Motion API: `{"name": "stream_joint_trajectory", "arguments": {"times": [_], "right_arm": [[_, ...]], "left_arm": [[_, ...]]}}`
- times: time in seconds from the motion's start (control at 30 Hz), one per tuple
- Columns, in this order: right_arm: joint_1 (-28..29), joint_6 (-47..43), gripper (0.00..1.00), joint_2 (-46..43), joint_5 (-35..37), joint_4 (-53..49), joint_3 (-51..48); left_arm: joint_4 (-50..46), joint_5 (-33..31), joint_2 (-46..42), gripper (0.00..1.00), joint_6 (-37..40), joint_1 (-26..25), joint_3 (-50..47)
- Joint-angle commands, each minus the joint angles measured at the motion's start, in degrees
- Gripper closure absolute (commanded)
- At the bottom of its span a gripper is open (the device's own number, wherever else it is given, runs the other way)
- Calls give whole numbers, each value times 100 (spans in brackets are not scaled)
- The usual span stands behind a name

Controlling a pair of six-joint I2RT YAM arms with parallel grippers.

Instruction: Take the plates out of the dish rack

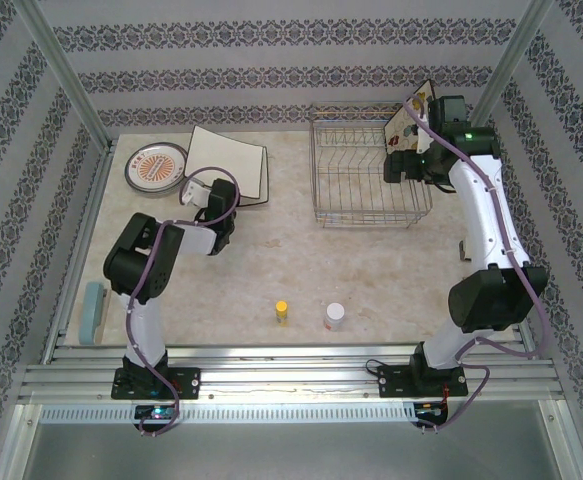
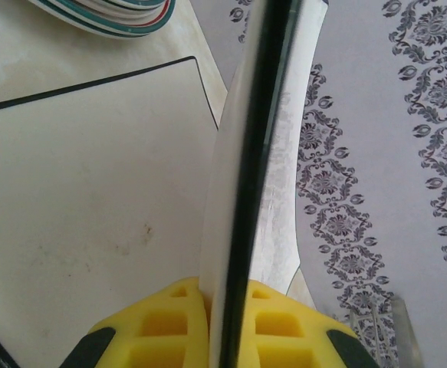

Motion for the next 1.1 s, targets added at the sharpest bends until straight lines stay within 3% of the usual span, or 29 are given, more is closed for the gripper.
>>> {"name": "stream_joint_trajectory", "arguments": {"times": [0.0, 0.63, 0.77, 1.07], "right_arm": [[-21, -46, 2, 71, -70, -95, -9], [-31, -34, 2, 113, -114, -9, -115], [-32, -8, 2, 98, -163, 19, -152], [-36, 27, 2, -1, -206, 59, -233]], "left_arm": [[1348, -435, -24, 100, -248, -94, 407], [1201, -542, 492, 100, -792, -205, 592], [1093, -540, 494, 92, -882, -205, 532], [349, -317, 374, 92, -1171, -192, 464]]}}
